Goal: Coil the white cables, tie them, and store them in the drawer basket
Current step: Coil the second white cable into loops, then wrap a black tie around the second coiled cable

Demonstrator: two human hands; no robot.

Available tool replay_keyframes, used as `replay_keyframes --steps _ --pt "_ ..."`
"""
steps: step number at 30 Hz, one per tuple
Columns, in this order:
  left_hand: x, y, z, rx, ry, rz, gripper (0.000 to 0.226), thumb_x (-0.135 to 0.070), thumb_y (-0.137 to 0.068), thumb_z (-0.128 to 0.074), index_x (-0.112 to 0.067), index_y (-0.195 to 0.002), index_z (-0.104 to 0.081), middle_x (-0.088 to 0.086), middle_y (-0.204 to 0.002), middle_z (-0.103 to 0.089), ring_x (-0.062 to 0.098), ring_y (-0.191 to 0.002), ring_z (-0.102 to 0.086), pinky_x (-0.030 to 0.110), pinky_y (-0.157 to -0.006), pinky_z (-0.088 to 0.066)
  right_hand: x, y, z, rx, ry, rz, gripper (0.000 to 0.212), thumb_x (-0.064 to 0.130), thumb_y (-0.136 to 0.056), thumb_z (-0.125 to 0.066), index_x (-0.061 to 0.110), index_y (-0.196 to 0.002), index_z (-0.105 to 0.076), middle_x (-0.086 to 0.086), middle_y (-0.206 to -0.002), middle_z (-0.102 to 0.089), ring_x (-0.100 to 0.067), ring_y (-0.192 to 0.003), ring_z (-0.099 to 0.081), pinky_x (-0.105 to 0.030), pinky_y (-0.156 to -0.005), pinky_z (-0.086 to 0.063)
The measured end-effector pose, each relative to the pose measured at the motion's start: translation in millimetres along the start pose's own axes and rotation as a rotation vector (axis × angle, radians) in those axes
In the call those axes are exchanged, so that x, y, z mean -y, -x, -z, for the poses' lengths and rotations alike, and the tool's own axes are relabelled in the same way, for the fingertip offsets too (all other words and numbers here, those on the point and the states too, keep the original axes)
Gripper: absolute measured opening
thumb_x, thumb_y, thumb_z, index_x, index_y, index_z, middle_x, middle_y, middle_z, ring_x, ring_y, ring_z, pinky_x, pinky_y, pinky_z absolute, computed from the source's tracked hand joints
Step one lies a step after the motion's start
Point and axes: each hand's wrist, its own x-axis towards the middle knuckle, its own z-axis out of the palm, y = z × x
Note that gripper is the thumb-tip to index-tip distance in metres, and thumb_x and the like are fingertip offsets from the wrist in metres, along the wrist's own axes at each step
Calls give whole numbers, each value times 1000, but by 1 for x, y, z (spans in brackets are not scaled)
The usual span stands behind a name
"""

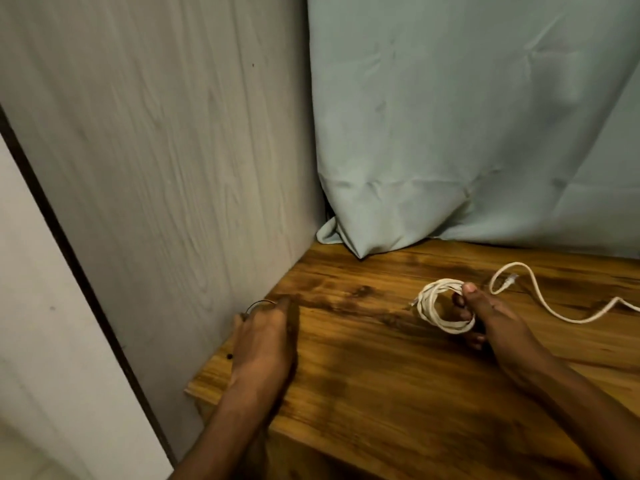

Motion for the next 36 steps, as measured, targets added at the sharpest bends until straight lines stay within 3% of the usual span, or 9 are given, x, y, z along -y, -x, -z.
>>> replay_keyframes --steps 3,8,11,14,17,20,26,32,36 --pt "-5 1 8 -96 -24 -63 26 -15 -91 -57 -33 -110 -58 -1 -95 -70 22 -90 -60 38 -84 -33 0 0 3 -6 1 -1 83 93 -53 -71 16 -84 -63 0 -60 -50 -8 -42 -34 -24 -43 -28" --pt "-5 -10 17 -156 153 -79 26 -28 -93 -62 -38 -117 -57 -8 -95 -68 17 -89 -59 35 -86 -35 4 4 2 -31 29 -9 90 95 -53 -68 12 -89 -62 -2 -60 -50 -10 -43 -35 -23 -40 -29" --pt "-16 -19 31 23 720 103 31 -19 -89 -73 -33 -115 -64 -6 -83 -74 10 -86 -69 39 -90 -53 5 3 2 -9 72 -31 56 65 -93 -48 10 -93 -58 -4 -64 -48 -11 -45 -36 -26 -47 -28" --pt "-27 -24 43 168 1261 261 36 -2 -87 -72 -13 -120 -65 8 -90 -78 15 -84 -75 30 -77 -61 1 0 4 -10 101 -40 43 45 -108 -39 10 -90 -58 -3 -61 -48 -12 -45 -35 -25 -44 -27" --pt "-35 -28 46 187 1465 330 34 -1 -86 -71 -6 -119 -66 13 -90 -77 12 -72 -73 17 -58 -55 0 -2 3 -22 112 -51 43 43 -109 -38 11 -89 -59 -1 -58 -51 -12 -45 -36 -24 -43 -27" --pt "-44 -32 38 201 1641 368 37 1 -84 -71 0 -120 -64 12 -88 -75 10 -66 -68 19 -60 -58 0 -2 3 -21 110 -64 44 44 -109 -39 11 -87 -58 2 -56 -53 -9 -41 -38 -24 -43 -28" --pt "-62 -28 19 156 1609 290 26 4 -86 -69 -3 -110 -67 14 -91 -74 19 -73 -70 21 -64 -58 3 0 1 -35 137 -76 45 43 -109 -39 11 -90 -63 4 -53 -59 -5 -39 -44 -22 -43 -29" --pt "-62 -21 1 -37 925 -52 25 -6 -89 -70 -28 -100 -69 -5 -89 -70 4 -83 -65 22 -75 -56 2 -1 2 -16 140 -79 44 48 -106 -40 13 -89 -60 5 -55 -57 -6 -41 -42 -20 -42 -31" --pt "-56 -17 -3 -116 841 -127 22 -10 -92 -67 -30 -102 -69 -13 -95 -70 3 -92 -66 29 -80 -57 2 -2 3 11 116 -64 46 56 -96 -43 14 -89 -58 6 -54 -53 -7 -41 -38 -22 -44 -29"
